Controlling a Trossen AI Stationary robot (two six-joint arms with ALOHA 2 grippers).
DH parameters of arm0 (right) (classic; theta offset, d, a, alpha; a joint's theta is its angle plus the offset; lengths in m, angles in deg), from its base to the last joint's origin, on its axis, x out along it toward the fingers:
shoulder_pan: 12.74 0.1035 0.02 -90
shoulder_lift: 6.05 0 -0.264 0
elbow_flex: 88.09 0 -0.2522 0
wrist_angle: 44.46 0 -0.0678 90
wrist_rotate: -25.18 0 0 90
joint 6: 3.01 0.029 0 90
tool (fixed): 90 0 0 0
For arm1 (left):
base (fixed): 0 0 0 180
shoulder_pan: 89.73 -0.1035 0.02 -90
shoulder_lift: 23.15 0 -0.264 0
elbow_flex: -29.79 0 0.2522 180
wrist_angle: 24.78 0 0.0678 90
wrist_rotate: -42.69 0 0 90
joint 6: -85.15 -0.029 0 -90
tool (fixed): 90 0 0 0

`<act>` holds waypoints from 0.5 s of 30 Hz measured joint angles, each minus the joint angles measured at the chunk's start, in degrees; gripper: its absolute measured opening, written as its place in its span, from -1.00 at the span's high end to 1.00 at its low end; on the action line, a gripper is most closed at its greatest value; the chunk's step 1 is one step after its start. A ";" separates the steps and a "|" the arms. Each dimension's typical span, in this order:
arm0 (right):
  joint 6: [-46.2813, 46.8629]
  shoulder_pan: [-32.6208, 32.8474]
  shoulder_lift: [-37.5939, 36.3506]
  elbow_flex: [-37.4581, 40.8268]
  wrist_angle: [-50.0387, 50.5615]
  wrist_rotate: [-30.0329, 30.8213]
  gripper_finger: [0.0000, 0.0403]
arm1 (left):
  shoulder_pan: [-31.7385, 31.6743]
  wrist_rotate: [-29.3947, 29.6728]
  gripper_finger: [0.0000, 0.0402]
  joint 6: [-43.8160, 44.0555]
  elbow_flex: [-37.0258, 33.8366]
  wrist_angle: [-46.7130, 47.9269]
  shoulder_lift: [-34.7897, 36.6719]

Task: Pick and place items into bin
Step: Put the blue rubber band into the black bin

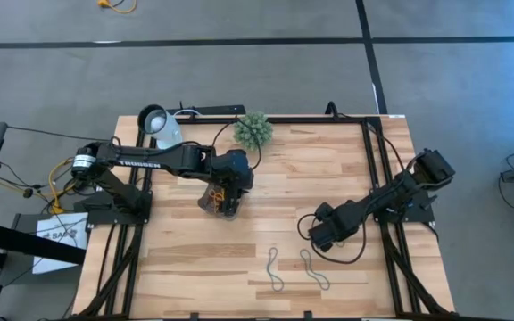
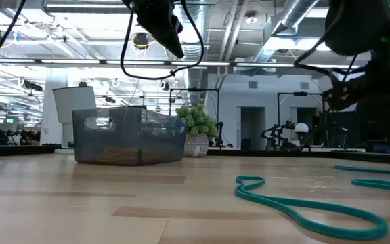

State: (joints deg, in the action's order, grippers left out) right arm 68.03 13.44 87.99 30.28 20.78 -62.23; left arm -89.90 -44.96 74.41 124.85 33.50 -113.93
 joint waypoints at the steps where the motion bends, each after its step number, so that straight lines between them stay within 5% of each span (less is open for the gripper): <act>1: 0.29 0.09 0.22 0.11 -0.12 -0.36 0.47 | 0.00 0.00 0.51 0.05 0.00 0.03 0.00; 10: 0.53 0.32 2.32 0.62 -0.61 0.30 0.49 | 0.00 0.00 0.51 0.16 0.00 0.08 0.00; 15: -0.67 0.34 2.30 0.76 -2.25 0.26 0.72 | 0.00 0.00 0.51 0.18 0.00 0.19 0.00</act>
State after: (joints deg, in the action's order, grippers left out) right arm 67.36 13.79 90.28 31.04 18.53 -61.97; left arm -89.90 -44.96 74.59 124.85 33.69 -113.93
